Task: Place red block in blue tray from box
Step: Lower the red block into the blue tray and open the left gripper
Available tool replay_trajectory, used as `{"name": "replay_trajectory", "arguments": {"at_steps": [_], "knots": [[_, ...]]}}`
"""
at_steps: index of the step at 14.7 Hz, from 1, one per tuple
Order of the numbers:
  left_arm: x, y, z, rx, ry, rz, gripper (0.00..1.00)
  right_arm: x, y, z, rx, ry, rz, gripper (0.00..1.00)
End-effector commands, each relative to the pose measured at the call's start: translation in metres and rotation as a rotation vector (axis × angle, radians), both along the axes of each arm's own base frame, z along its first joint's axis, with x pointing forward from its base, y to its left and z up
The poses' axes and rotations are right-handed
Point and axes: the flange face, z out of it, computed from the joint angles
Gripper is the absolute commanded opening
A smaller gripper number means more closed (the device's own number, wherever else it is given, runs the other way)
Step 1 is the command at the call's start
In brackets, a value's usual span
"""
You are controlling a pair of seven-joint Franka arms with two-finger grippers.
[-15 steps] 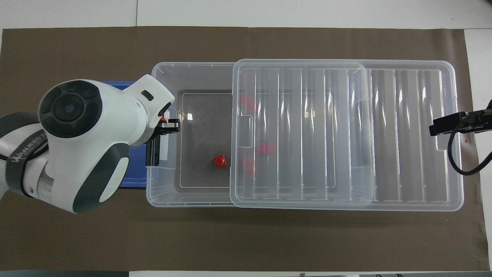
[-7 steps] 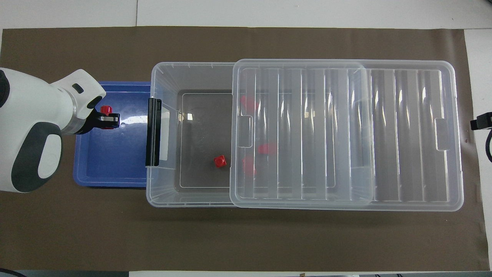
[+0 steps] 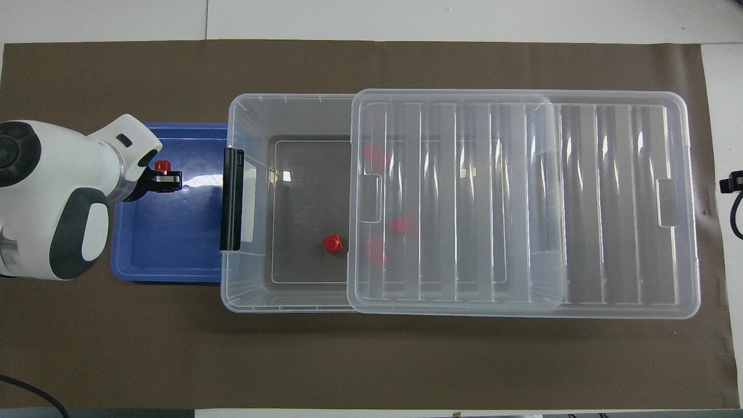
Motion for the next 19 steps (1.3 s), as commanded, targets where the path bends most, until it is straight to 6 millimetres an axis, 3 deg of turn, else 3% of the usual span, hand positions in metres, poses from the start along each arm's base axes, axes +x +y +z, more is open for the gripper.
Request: {"name": "replay_trajectory", "arguments": {"at_steps": [1, 5, 9, 10, 11, 15, 19], "knots": [[0.005, 0.015, -0.020, 0.002, -0.030, -0.017, 0.00, 0.003, 0.005, -0.001, -0.005, -0.008, 0.024, 0.00], [0.008, 0.015, -0.066, 0.003, -0.012, -0.037, 0.00, 0.003, 0.009, -0.031, -0.007, -0.015, 0.031, 0.00], [0.009, 0.013, -0.079, 0.009, 0.012, -0.076, 0.00, 0.002, 0.019, -0.042, -0.004, -0.005, 0.046, 0.00], [0.011, 0.014, -0.077, 0.010, 0.005, -0.089, 0.72, 0.002, 0.020, -0.043, -0.004, -0.004, 0.045, 0.00], [0.011, 0.014, -0.077, 0.012, 0.007, -0.104, 1.00, 0.002, 0.022, -0.043, -0.003, -0.002, 0.043, 0.00], [0.011, 0.012, -0.058, 0.011, -0.016, -0.111, 1.00, 0.004, 0.030, -0.043, 0.000, 0.002, 0.043, 0.00], [0.018, 0.016, -0.018, 0.012, -0.027, -0.093, 1.00, 0.010, 0.067, -0.043, 0.007, 0.013, -0.007, 0.00]]}}
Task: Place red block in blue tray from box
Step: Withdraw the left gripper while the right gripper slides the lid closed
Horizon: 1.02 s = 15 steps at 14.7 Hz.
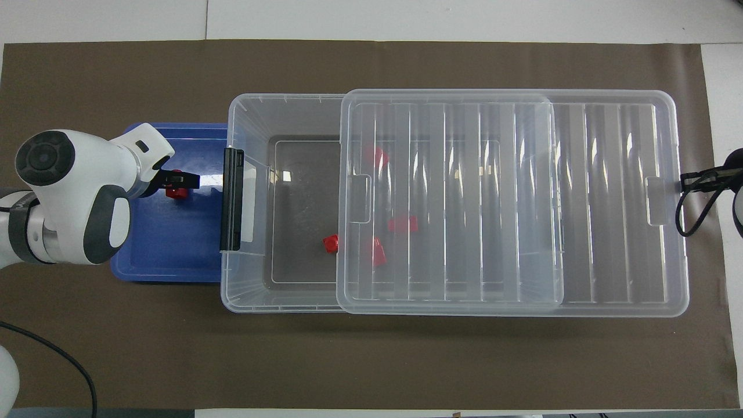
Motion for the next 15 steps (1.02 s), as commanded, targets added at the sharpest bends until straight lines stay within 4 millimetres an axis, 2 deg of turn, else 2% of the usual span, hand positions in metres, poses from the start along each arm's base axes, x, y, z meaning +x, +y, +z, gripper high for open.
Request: {"name": "replay_trajectory", "arguments": {"at_steps": [1, 4, 7, 8, 10, 11, 14, 15], "knots": [[0.007, 0.010, 0.038, 0.012, 0.011, 0.006, 1.00, 0.001, 0.032, -0.001, 0.002, 0.009, -0.022, 0.00], [0.012, 0.015, 0.077, 0.024, 0.076, 0.017, 1.00, 0.004, 0.061, -0.001, 0.003, 0.012, -0.054, 0.00], [0.009, 0.019, 0.120, -0.021, 0.097, 0.052, 1.00, 0.006, 0.088, -0.002, 0.004, 0.014, -0.066, 0.00], [0.008, 0.030, 0.131, -0.034, 0.100, 0.074, 1.00, 0.007, 0.108, -0.001, 0.004, 0.013, -0.054, 0.00], [0.006, 0.037, 0.158, -0.038, 0.109, 0.081, 1.00, 0.007, 0.123, -0.001, 0.004, 0.015, -0.098, 0.00], [0.005, 0.037, 0.171, -0.038, 0.115, 0.071, 1.00, 0.007, 0.139, -0.001, 0.004, 0.014, -0.097, 0.00], [0.003, 0.042, 0.219, -0.033, 0.132, 0.019, 1.00, 0.007, 0.147, 0.000, 0.003, 0.013, -0.126, 0.00], [0.000, 0.055, 0.231, -0.034, 0.145, 0.026, 1.00, 0.007, 0.147, 0.000, 0.003, 0.015, -0.126, 0.00]]}}
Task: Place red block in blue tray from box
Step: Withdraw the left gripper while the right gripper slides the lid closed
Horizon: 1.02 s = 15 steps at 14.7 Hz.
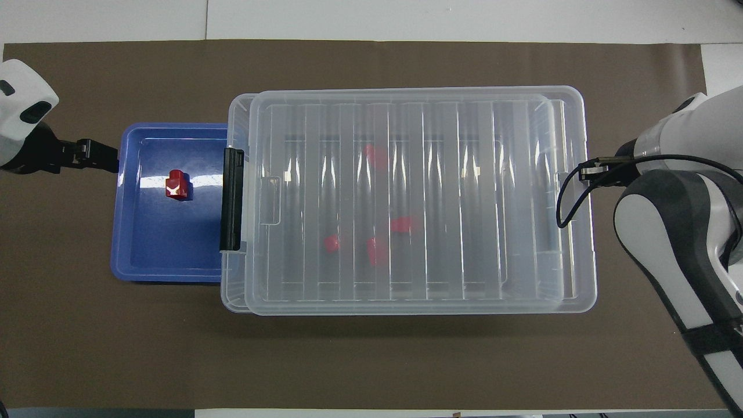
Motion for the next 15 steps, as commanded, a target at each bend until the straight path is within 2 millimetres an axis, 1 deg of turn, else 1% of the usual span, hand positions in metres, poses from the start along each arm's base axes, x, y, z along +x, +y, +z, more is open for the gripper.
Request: {"name": "replay_trajectory", "arguments": {"at_steps": [1, 2, 3, 4, 5, 7, 8, 9, 10, 12, 15], "knots": [[-0.004, 0.024, 0.036, -0.023, 0.034, -0.019, 1.00, -0.006, 0.000, 0.001, -0.004, 0.002, -0.019, 0.00], [-0.005, 0.025, 0.047, -0.036, 0.034, -0.033, 1.00, -0.006, 0.000, 0.001, -0.004, 0.003, -0.022, 0.00], [-0.007, 0.025, 0.055, -0.047, 0.038, -0.032, 1.00, -0.006, 0.005, 0.001, -0.004, 0.003, -0.027, 0.00], [-0.009, 0.024, 0.058, -0.048, 0.052, -0.034, 1.00, -0.006, 0.011, 0.001, -0.004, 0.001, -0.024, 0.00], [-0.010, 0.022, 0.055, -0.050, 0.081, -0.035, 1.00, -0.006, 0.012, 0.000, -0.004, 0.003, -0.024, 0.00], [-0.016, 0.019, 0.071, -0.052, 0.084, -0.043, 1.00, -0.007, 0.015, 0.000, -0.004, 0.004, -0.044, 0.00], [-0.024, 0.020, 0.078, -0.056, 0.075, -0.044, 1.00, -0.006, 0.018, 0.001, -0.004, 0.002, -0.041, 0.00], [-0.033, 0.016, 0.078, -0.056, 0.075, -0.043, 1.00, -0.007, 0.021, 0.000, -0.004, 0.004, -0.035, 0.00], [-0.035, 0.014, 0.067, -0.058, 0.071, -0.048, 1.00, -0.007, 0.022, 0.000, -0.004, 0.004, -0.035, 0.00], [-0.038, 0.014, 0.060, -0.056, 0.037, -0.051, 1.00, -0.007, 0.024, 0.000, -0.004, 0.004, -0.050, 0.00], [-0.038, 0.014, 0.061, -0.058, 0.034, -0.043, 1.00, -0.007, 0.024, 0.000, -0.004, 0.004, -0.050, 0.00]]}}
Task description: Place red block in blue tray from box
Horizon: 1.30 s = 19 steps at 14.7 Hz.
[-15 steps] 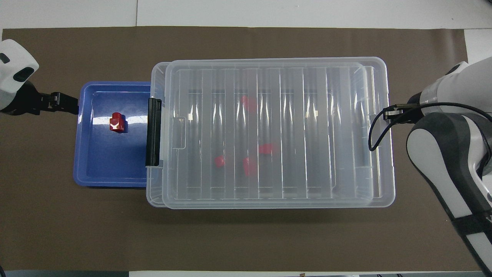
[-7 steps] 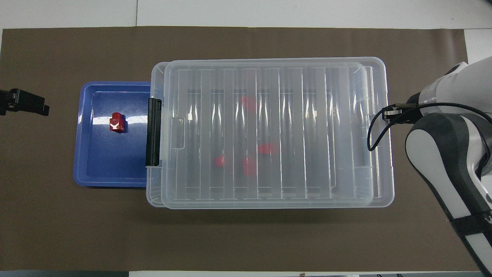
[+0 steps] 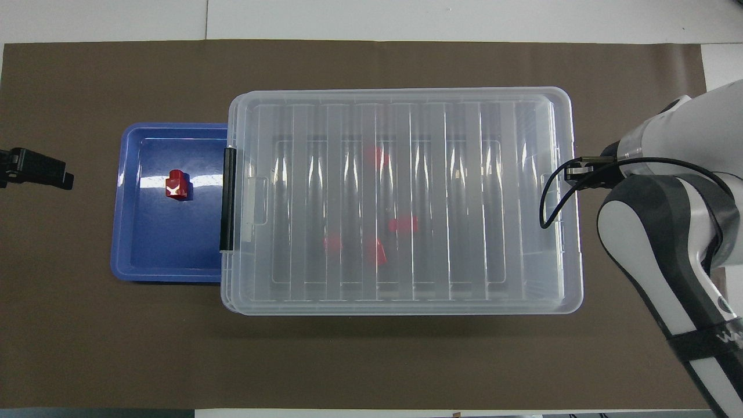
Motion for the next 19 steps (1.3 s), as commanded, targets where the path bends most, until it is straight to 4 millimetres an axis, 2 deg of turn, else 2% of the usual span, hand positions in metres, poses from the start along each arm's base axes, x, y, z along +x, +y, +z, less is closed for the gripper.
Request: {"name": "replay_trajectory", "arguments": {"at_steps": [1, 6, 9, 15, 16, 18, 19], "knots": [[-0.008, -0.001, 0.000, -0.016, -0.025, -0.008, 1.00, -0.006, 0.004, 0.001, -0.004, 0.002, -0.017, 0.00], [-0.010, -0.005, 0.000, -0.013, -0.010, -0.022, 1.00, -0.006, 0.004, 0.001, -0.004, 0.002, -0.023, 0.00], [-0.015, -0.004, 0.008, -0.010, -0.022, -0.021, 1.00, -0.007, 0.016, 0.001, -0.004, 0.002, -0.020, 0.00], [-0.021, -0.005, 0.015, -0.006, -0.013, -0.023, 1.00, -0.005, 0.008, 0.005, -0.005, 0.015, -0.020, 0.00], [-0.022, -0.006, 0.014, -0.004, -0.008, -0.025, 1.00, -0.003, 0.007, 0.010, -0.003, 0.024, -0.014, 0.00], [-0.022, -0.005, 0.015, -0.004, -0.007, -0.022, 1.00, 0.000, 0.002, 0.030, -0.004, 0.038, 0.021, 0.00], [-0.022, -0.005, 0.015, -0.004, -0.013, -0.017, 1.00, 0.000, -0.007, 0.043, -0.004, 0.052, 0.025, 0.00]]}}
